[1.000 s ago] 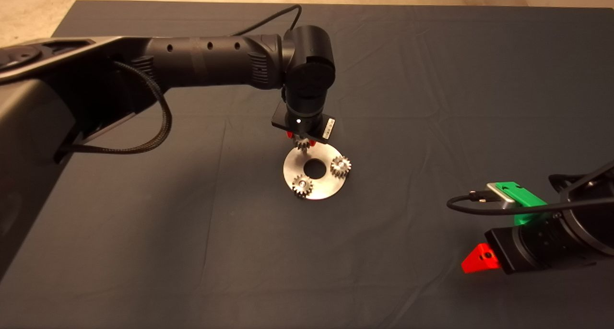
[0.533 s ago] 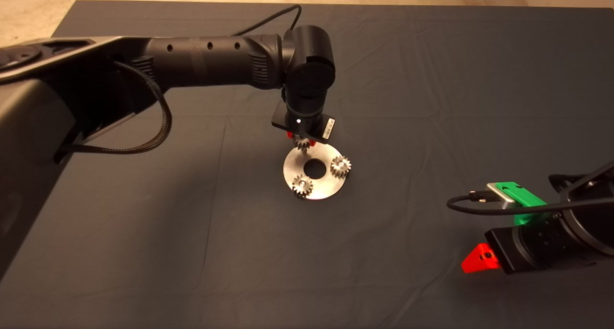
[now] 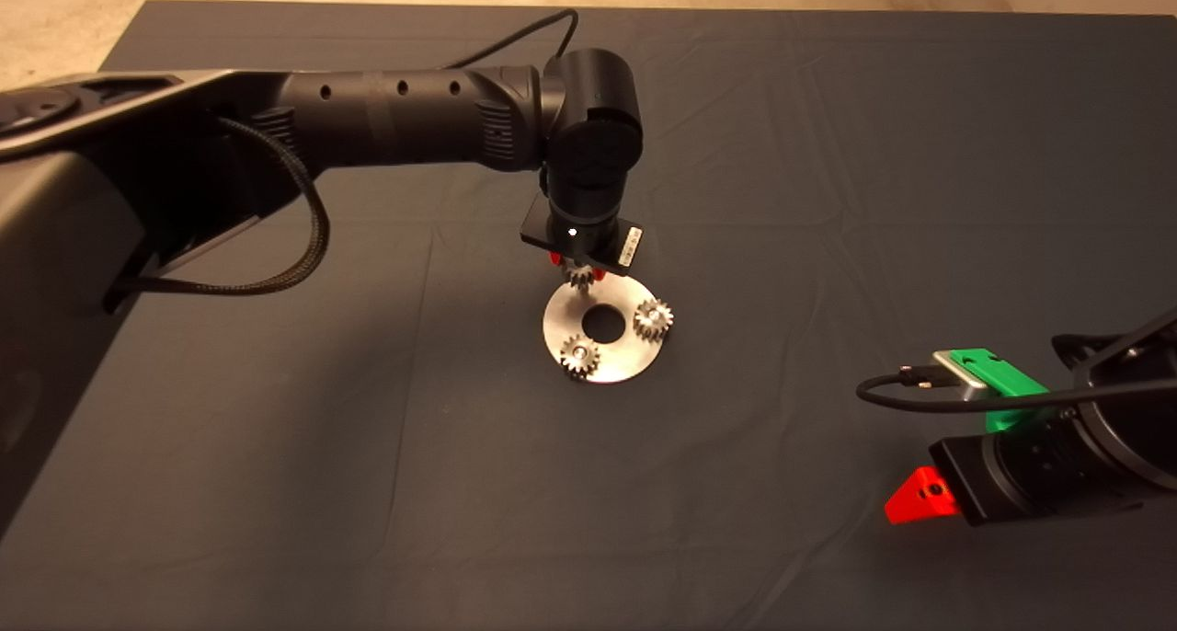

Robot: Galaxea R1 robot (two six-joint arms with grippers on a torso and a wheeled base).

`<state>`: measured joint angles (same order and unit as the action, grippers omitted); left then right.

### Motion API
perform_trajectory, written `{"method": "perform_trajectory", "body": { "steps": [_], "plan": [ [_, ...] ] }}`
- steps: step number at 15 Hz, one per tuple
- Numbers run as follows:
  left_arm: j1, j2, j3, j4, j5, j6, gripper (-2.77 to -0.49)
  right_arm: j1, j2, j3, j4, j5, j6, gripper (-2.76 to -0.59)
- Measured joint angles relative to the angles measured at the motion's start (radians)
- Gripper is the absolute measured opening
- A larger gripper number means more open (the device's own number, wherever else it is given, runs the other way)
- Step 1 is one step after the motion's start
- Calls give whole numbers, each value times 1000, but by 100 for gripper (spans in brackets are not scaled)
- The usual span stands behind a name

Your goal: Install three planetary gears onto the carrier pins

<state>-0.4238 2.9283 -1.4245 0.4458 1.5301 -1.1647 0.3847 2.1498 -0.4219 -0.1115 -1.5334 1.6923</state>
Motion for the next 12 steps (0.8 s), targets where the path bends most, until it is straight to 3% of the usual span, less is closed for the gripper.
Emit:
{"method": "perform_trajectory", "body": {
  "steps": [12],
  "plan": [
    [0, 0, 0, 0, 0, 0, -235, 0, 0, 0, 0, 0, 0, -89]
  ]
}}
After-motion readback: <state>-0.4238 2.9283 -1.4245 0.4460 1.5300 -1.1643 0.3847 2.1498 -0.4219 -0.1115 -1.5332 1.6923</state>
